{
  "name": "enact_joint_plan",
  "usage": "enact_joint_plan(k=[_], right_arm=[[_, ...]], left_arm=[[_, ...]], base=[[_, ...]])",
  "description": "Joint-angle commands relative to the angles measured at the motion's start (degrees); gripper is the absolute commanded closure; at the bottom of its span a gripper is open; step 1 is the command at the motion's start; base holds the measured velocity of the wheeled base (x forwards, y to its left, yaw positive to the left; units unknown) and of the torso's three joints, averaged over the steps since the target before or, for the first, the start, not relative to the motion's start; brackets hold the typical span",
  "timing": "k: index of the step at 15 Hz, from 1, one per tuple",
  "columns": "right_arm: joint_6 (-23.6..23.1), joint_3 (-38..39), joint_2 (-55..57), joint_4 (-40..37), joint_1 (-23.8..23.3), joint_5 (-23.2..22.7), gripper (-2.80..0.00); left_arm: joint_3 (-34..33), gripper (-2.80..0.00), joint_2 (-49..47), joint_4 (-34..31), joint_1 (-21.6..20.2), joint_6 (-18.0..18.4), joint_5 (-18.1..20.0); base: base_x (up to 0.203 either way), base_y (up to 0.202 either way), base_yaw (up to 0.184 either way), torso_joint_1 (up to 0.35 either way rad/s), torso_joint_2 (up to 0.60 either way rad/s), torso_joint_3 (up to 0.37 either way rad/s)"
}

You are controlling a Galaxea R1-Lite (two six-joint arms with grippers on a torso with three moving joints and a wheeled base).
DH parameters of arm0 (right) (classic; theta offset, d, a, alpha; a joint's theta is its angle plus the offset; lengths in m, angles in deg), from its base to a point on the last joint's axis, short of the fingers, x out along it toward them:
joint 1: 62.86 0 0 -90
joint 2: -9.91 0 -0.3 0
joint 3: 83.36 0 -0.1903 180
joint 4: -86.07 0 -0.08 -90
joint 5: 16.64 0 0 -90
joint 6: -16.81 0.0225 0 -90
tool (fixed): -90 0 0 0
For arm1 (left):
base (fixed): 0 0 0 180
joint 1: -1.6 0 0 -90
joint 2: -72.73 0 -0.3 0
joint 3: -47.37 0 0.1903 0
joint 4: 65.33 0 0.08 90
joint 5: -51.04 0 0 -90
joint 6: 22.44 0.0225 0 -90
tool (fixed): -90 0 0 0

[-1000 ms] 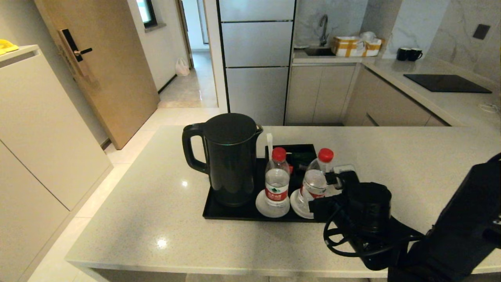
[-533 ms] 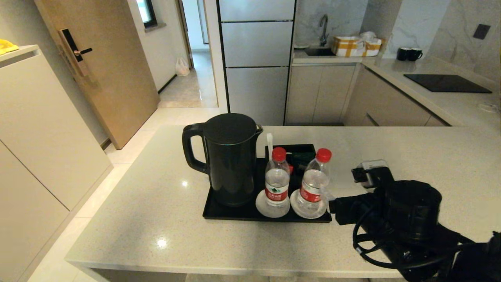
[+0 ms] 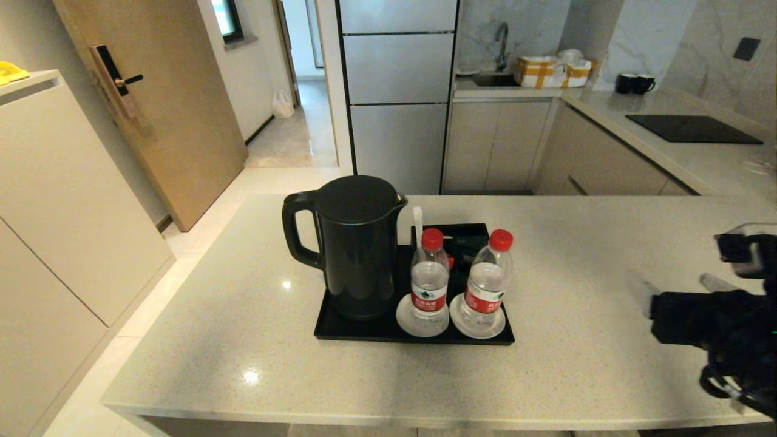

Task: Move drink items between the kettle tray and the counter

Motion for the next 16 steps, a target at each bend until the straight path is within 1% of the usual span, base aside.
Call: enact_joint_plan(k=[1,2,3,4,6,7,9,11,12,13,14,16], right_arm=[[-0.16,-3.58,-15.71,-16.97,-3.14,1.14,0.0],[-0.25,-6.46,-19.69,-25.37,-4.63,2.59,0.0],[-0.46,-9.11,-23.51,-32.02,-6.12,4.83,0.0],[-0.7,-11.1,-26.84,-36.84,-8.97,7.43,0.0],[-1.69,-12.73,-31.79,-41.76,-17.87,9.76,0.0],[-3.37,-13.17,-35.57,-43.99,-21.88,10.37,0.0],[-7.01,-13.84,-41.25,-47.5,-26.57,10.83,0.0],[-11.63,-16.02,-51.55,-52.97,-30.06,10.42,0.0],[-13.34,-18.21,-55.9,-57.55,-31.47,9.26,0.0],[-13.18,-21.11,-58.15,-62.46,-32.24,5.62,0.0],[-11.32,-22.04,-58.68,-65.14,-31.86,0.44,0.0],[-8.89,-22.89,-58.91,-67.75,-31.39,-8.35,0.0]], left_arm=[[-0.09,0.0,-0.07,0.01,-0.08,0.0,-0.01],[-0.09,0.0,-0.07,0.01,-0.05,0.0,-0.01],[-0.09,0.0,-0.07,0.01,0.0,0.0,-0.01],[-0.09,0.0,-0.07,0.01,0.0,0.0,-0.01],[-0.09,0.0,-0.07,0.01,0.0,0.0,-0.01],[-0.09,0.0,-0.07,0.01,0.0,0.0,-0.01],[-0.09,0.0,-0.07,0.01,0.0,0.0,-0.01],[-0.09,0.0,-0.07,0.01,0.0,0.0,-0.01],[-0.09,0.0,-0.07,0.01,0.0,0.0,0.08],[-0.09,0.0,-0.07,0.01,-0.03,0.0,-0.01],[-0.09,0.0,-0.07,0.01,0.0,0.0,-0.01],[-0.09,0.0,-0.07,0.01,-0.01,0.0,-0.01]], base=[[0.0,0.0,0.0,0.0,0.0,0.0],[0.0,0.0,0.0,0.0,0.0,0.0],[0.0,0.0,0.0,0.0,0.0,0.0],[0.0,0.0,0.0,0.0,0.0,0.0],[0.0,0.0,0.0,0.0,0.0,0.0],[0.0,0.0,0.0,0.0,0.0,0.0],[0.0,0.0,0.0,0.0,0.0,0.0],[0.0,0.0,0.0,0.0,0.0,0.0],[0.0,0.0,0.0,0.0,0.0,0.0],[0.0,0.0,0.0,0.0,0.0,0.0],[0.0,0.0,0.0,0.0,0.0,0.0],[0.0,0.0,0.0,0.0,0.0,0.0]])
